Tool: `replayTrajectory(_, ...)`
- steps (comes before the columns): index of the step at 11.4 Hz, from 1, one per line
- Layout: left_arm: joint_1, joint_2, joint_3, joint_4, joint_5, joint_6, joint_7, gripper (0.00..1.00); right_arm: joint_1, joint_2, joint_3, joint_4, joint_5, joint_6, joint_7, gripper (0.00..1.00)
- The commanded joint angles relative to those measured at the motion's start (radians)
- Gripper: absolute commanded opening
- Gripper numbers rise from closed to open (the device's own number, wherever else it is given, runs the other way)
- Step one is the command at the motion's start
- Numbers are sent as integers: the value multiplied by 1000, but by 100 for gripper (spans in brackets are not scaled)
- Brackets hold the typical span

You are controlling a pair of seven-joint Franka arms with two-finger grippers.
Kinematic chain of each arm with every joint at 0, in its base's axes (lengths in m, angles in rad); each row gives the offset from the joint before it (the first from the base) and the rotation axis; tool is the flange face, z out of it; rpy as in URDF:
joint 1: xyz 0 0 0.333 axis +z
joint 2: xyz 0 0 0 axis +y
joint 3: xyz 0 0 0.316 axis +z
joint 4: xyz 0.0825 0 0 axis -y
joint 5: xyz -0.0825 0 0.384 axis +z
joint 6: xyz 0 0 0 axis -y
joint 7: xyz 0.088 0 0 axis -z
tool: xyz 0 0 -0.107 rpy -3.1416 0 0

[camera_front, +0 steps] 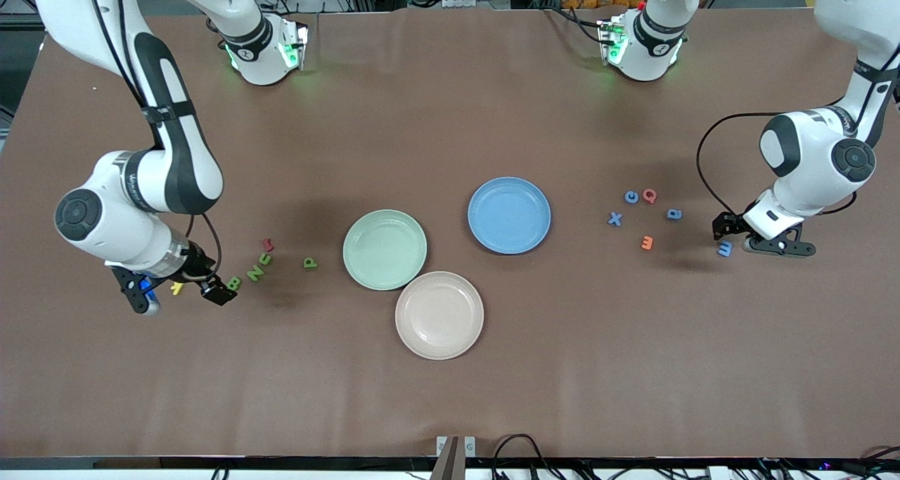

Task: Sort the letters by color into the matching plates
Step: 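Lower the left gripper onto the blue E while the right gripper reaches the green Z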

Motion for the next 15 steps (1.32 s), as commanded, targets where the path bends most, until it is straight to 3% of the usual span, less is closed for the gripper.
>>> replayTrajectory(1,18,38,-10,37,17,20,52,72,2,8,1,-55,17,69,16,100)
replayTrajectory(6,35,91,-10,83,17,20,151,69,5,76,3,-55,17,125,16,100)
replayTrajectory(15,41,127,-14,81,12,63,199,61,26,150,7,-78,45,238,10,100)
